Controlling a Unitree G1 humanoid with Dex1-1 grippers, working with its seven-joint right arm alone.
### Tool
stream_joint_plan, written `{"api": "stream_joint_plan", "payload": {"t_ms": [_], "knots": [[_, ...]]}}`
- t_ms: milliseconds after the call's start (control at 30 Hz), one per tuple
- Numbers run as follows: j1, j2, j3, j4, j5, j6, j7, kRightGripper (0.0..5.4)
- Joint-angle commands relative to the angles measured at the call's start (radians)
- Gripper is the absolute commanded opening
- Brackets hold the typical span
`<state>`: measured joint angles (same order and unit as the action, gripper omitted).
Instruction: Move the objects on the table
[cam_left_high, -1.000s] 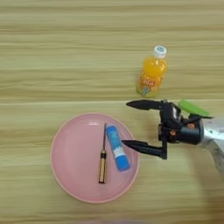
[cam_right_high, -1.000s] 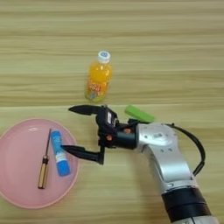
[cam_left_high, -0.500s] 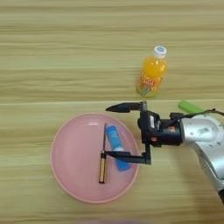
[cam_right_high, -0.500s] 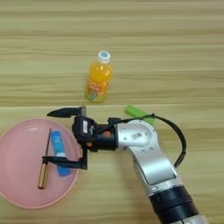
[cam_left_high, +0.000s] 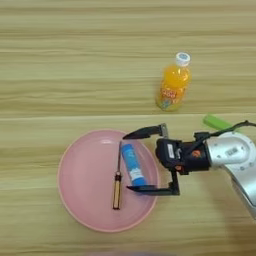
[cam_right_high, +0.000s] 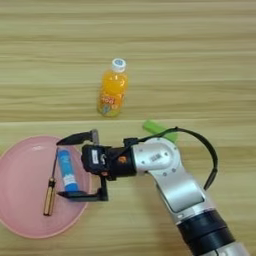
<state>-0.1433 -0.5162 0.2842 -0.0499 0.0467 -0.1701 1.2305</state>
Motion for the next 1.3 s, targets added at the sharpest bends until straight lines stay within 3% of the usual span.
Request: {"api": "stream_joint_plan", "payload": {"t_ms": [33, 400, 733, 1033, 1300], "knots": [[-0.086, -0.035, 0.019, 0.001, -0.041, -0.058, -0.01, 5.33], [-0.097, -0.053, 0.068, -0.03, -0.07, -0.087, 0.024, 5.33], [-0.13, -0.012, 0.109, 0.013, -0.087, -0.098, 0.012, 5.33], [-0.174, 0.058, 0.163, 0.046, -0.123, -0.114, -0.022, 5.33], [-0.204, 0.074, 0.208, 0.066, -0.16, -0.113, -0.011, 5.33]]}}
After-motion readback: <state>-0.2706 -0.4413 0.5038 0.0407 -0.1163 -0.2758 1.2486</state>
